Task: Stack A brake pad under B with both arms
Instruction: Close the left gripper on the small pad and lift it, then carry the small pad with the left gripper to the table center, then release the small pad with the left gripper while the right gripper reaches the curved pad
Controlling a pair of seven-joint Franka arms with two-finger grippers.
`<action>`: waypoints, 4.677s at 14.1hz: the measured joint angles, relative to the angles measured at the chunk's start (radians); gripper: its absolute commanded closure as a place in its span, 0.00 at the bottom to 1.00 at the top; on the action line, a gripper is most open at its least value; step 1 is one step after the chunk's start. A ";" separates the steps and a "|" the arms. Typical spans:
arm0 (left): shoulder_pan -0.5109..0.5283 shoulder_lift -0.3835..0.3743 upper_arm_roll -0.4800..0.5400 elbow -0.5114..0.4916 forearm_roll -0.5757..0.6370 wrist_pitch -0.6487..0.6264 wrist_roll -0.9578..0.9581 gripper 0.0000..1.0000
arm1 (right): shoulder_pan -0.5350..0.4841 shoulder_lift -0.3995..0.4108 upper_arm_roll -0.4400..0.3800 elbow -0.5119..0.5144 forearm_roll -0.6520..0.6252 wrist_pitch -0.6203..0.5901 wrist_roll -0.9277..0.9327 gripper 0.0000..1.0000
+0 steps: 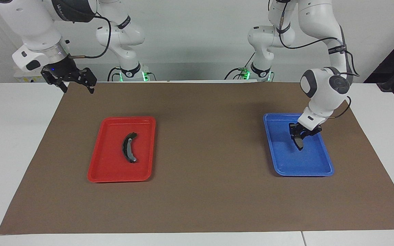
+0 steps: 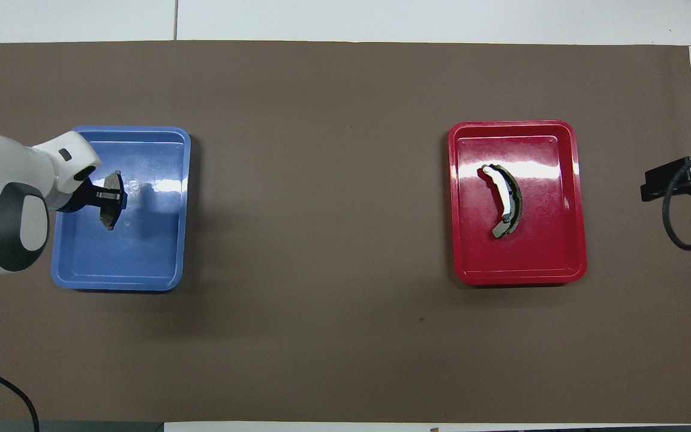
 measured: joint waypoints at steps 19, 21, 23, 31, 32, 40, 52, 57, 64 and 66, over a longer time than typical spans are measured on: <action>-0.035 -0.014 -0.557 0.157 0.056 -0.121 -0.815 0.99 | 0.000 0.000 0.000 0.000 0.000 0.000 0.000 0.00; -0.039 -0.012 -0.599 0.109 0.056 -0.041 -0.880 0.99 | 0.000 0.000 0.000 0.000 0.000 0.000 0.000 0.00; -0.067 0.001 -0.617 0.092 0.069 0.002 -0.940 0.99 | 0.000 0.000 0.000 0.000 0.000 0.000 0.000 0.00; -0.174 0.221 -0.622 0.113 0.333 0.141 -1.180 0.99 | 0.000 0.000 0.000 0.000 0.000 0.000 0.000 0.00; -0.174 0.249 -0.622 0.120 0.340 0.159 -1.181 0.99 | 0.000 0.000 0.000 0.000 0.000 0.000 0.000 0.00; -0.193 0.340 -0.624 0.168 0.345 0.190 -1.181 0.99 | 0.000 0.000 0.000 0.000 0.000 0.000 0.000 0.00; -0.197 0.358 -0.623 0.170 0.346 0.206 -1.181 0.59 | 0.001 0.000 0.000 0.000 0.000 -0.003 0.000 0.00; -0.197 0.358 -0.622 0.180 0.376 0.206 -1.181 0.29 | 0.001 0.000 0.000 0.000 0.001 -0.002 0.000 0.00; -0.194 0.355 -0.611 0.321 0.425 0.091 -1.178 0.03 | 0.001 0.002 0.003 -0.030 0.048 0.075 0.000 0.00; -0.186 0.336 -0.607 0.370 0.425 0.010 -1.167 0.01 | 0.003 0.012 0.005 -0.080 0.082 0.150 -0.001 0.00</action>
